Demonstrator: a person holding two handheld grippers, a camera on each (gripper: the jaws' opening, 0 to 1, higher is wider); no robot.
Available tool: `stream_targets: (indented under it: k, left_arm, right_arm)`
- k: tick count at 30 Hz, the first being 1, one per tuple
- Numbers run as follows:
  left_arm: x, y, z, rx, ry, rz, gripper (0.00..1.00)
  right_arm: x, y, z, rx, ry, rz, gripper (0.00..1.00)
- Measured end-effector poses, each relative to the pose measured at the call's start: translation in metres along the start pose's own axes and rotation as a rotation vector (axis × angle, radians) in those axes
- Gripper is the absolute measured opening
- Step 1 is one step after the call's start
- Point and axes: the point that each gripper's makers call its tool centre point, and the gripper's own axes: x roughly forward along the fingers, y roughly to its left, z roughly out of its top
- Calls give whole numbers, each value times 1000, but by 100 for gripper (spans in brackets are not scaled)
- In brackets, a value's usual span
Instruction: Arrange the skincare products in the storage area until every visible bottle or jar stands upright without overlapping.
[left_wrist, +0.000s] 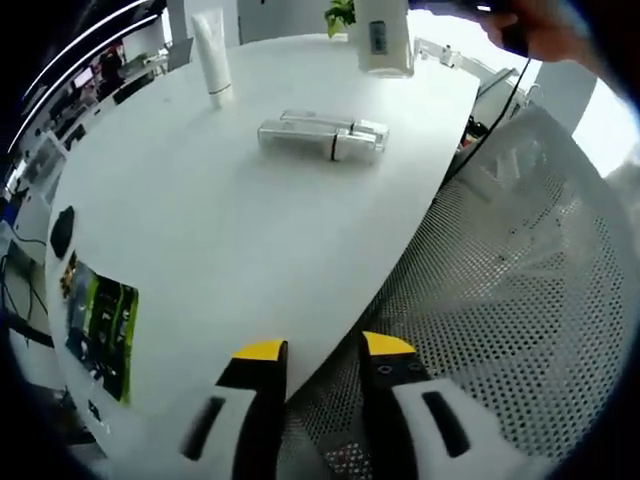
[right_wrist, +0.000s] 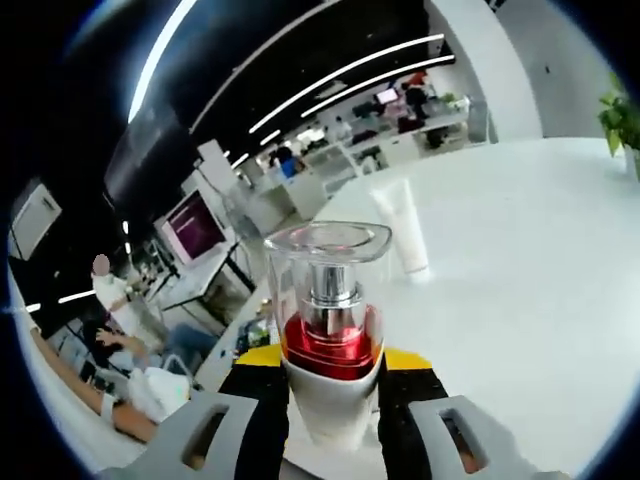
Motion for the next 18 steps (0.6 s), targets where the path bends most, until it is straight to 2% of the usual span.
stream_targets:
  k: [4,8,18]
  left_arm:
    - [0,1,1,2,-8,4,25]
    - [0,6,4,13,-22,31,35]
    - [2,6,-4,4,18,25,33]
  right_arm:
    - [3,-4,-1,-26,24,-7,31]
    - [5,-6,0,-40,28,-17,31]
    - [16,-15,2,-47,44,-35,31]
